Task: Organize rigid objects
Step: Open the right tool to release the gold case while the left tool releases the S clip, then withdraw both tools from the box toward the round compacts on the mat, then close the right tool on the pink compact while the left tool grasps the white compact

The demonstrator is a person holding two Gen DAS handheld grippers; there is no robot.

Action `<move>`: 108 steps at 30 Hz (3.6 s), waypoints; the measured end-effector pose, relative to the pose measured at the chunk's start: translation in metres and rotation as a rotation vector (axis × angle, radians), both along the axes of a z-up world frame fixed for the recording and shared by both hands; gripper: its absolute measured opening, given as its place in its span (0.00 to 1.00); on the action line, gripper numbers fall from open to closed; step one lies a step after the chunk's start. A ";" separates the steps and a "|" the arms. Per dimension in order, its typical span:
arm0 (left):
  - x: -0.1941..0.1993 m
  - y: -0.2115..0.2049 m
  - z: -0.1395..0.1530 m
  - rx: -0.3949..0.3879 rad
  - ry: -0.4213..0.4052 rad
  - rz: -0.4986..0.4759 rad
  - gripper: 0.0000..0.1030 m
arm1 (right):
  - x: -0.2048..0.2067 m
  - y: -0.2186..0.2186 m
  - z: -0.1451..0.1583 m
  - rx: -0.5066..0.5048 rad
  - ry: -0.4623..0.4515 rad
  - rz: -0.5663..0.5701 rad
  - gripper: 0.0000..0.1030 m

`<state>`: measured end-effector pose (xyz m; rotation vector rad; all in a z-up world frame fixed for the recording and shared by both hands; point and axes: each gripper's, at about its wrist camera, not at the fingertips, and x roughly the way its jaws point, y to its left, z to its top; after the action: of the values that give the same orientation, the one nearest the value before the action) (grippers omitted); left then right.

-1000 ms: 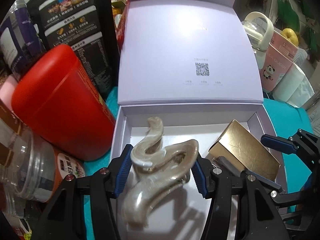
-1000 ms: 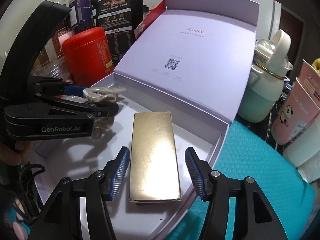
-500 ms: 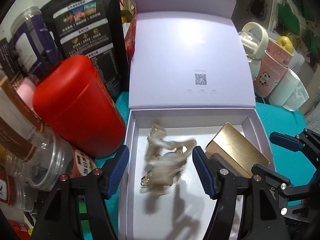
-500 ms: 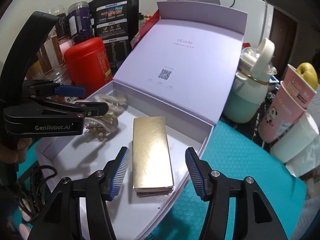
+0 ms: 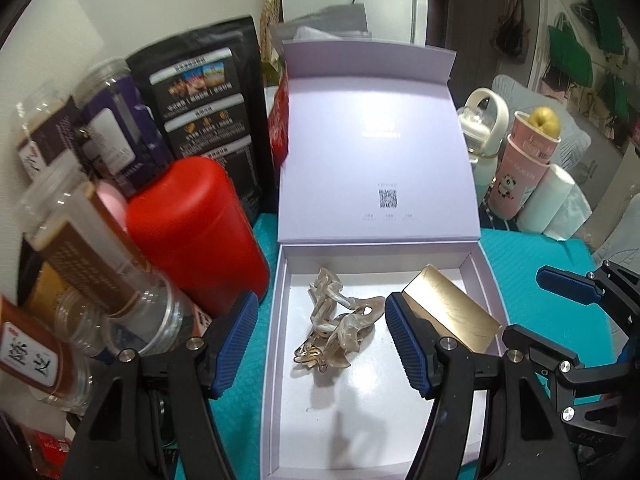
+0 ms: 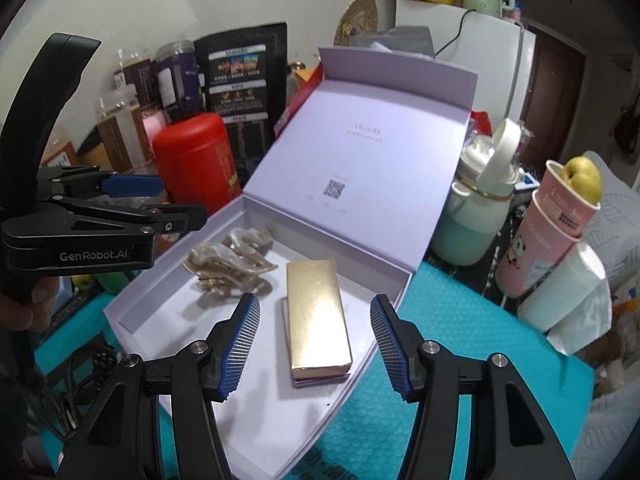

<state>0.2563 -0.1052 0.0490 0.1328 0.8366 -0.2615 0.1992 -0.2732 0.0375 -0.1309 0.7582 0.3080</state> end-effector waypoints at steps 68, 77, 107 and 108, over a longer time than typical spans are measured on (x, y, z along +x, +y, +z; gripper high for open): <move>-0.225 0.119 -0.036 -0.054 0.045 0.064 0.64 | -0.219 0.100 -0.028 0.182 0.016 0.098 0.75; -0.235 0.127 -0.067 -0.037 0.135 0.086 0.64 | -0.233 0.116 -0.068 0.202 0.144 0.130 0.75; -0.231 0.121 -0.103 -0.057 0.208 0.034 0.64 | -0.224 0.124 -0.111 0.244 0.293 0.170 0.50; -0.230 0.117 -0.104 -0.065 0.212 0.022 0.64 | -0.224 0.121 -0.111 0.233 0.288 0.155 0.50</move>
<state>0.0258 0.0119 -0.0549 0.0350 1.0386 -0.2849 -0.0249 -0.1526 -0.0734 0.0778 0.9923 0.5682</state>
